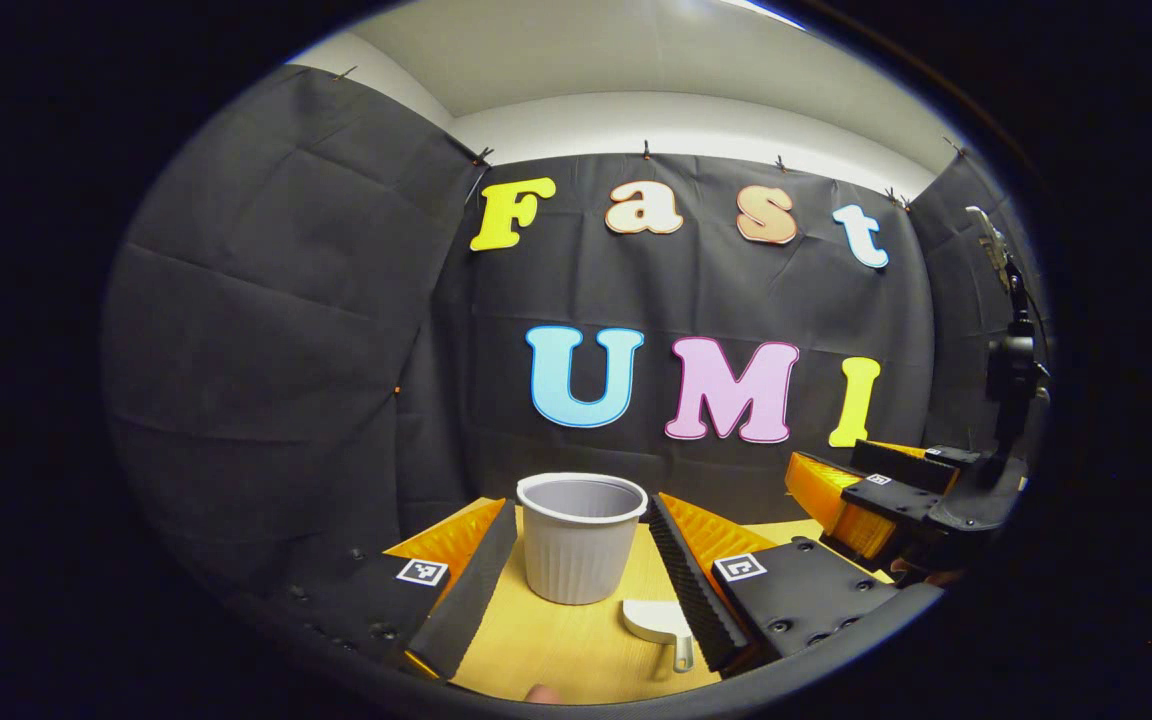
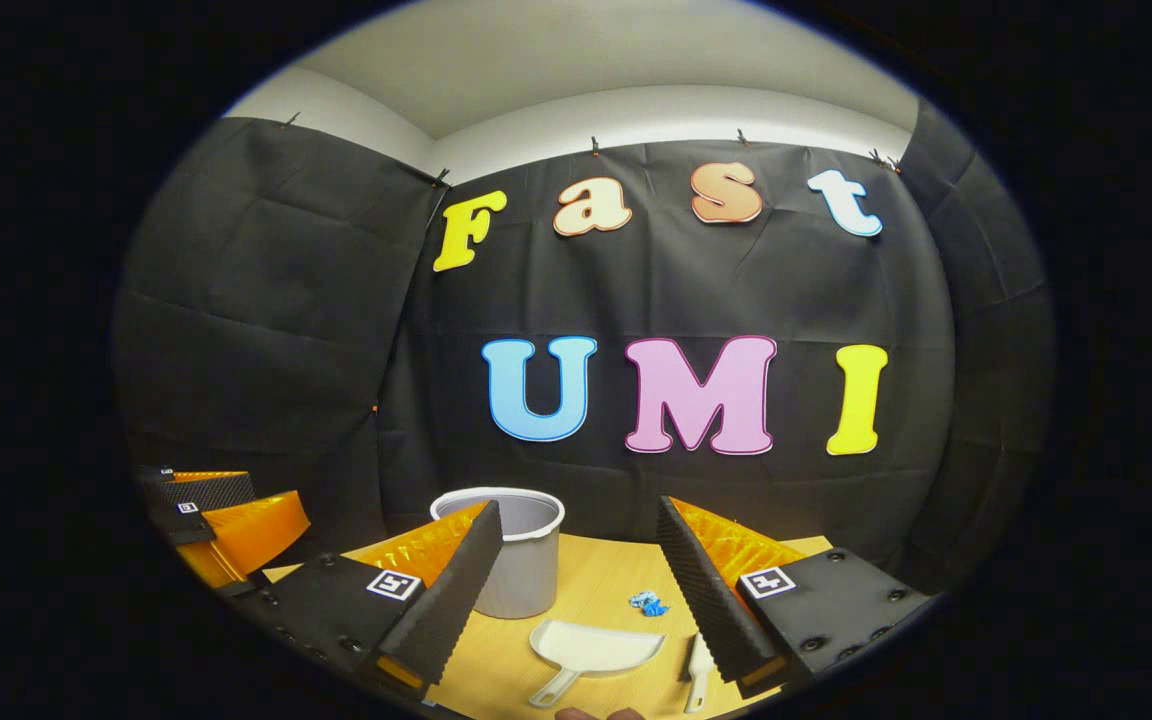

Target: Pick up the small broom and dustpan from the desktop, sweep the trash into the dustpan with the broom, and then empty the trash into the garbage bin.

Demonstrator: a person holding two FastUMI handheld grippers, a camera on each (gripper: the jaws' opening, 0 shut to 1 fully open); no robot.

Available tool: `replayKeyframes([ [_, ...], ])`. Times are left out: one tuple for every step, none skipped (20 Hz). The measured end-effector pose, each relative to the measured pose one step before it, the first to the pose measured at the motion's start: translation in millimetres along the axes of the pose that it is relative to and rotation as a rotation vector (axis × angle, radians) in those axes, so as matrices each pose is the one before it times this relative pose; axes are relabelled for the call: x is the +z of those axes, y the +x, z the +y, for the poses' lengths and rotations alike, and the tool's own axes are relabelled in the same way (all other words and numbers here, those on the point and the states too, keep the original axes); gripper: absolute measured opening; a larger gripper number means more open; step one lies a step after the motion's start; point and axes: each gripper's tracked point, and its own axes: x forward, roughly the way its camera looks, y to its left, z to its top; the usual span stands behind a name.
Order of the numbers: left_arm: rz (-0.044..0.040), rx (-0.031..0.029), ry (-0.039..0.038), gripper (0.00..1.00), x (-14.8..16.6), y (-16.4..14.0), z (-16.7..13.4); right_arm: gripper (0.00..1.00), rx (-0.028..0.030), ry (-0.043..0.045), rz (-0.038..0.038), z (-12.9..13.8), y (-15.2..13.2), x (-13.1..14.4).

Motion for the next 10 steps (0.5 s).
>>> replayKeyframes([
  [0.00173, -0.00370, -0.00189, 0.79, -0.58, 2.51, -1.39, 0.99, -0.00260, -0.00046, -0.00242, -0.72, -0.85, 0.42],
  [0.00248, -0.00453, 0.00029, 0.79, 0.07, 1.56, -1.72, 0.99, -0.00412, 0.00121, -0.00079, -2.10, -1.16, -0.39],
  [-0.00079, -0.00630, 0.00000, 0.79, -0.37, 1.52, -1.76, 0.99, -0.00568, 0.00359, -0.00025, -2.31, -0.86, -0.43],
  [-0.00150, -0.00804, -0.00210, 0.79, 1.11, 1.46, -2.23, 0.99, -0.00578, 0.00315, 0.00010, -1.83, -0.49, -0.72],
  [-0.00046, -0.00783, -0.00237, 0.79, -0.26, 2.20, -2.90, 0.99, -0.00711, 0.00191, -0.00042, -2.51, -0.55, 0.53],
  [0.00077, -0.00930, -0.00074, 0.79, 0.85, 2.49, -3.36, 0.99, -0.00748, -0.00155, -0.00061, -2.37, 0.15, 0.04],
  [0.00092, -0.00702, 0.00164, 0.79, -1.44, 1.55, -1.98, 0.96, -0.00890, -0.00241, -0.00175, -2.80, -0.83, -0.05],
  [-0.00088, -0.00744, 0.00290, 0.79, 1.04, 1.50, -2.73, 0.99, -0.00681, -0.00109, -0.00276, -2.29, -0.65, 0.76],
  [-0.00305, -0.00466, 0.00397, 0.79, 1.16, 1.62, -2.28, 0.99, -0.00668, 0.00064, -0.00383, -2.25, -0.56, 1.21],
  [-0.00198, -0.00831, 0.00497, 0.79, 1.15, 2.12, -2.04, 0.99, -0.00544, -0.00089, -0.00322, -1.92, 0.90, 0.68],
])
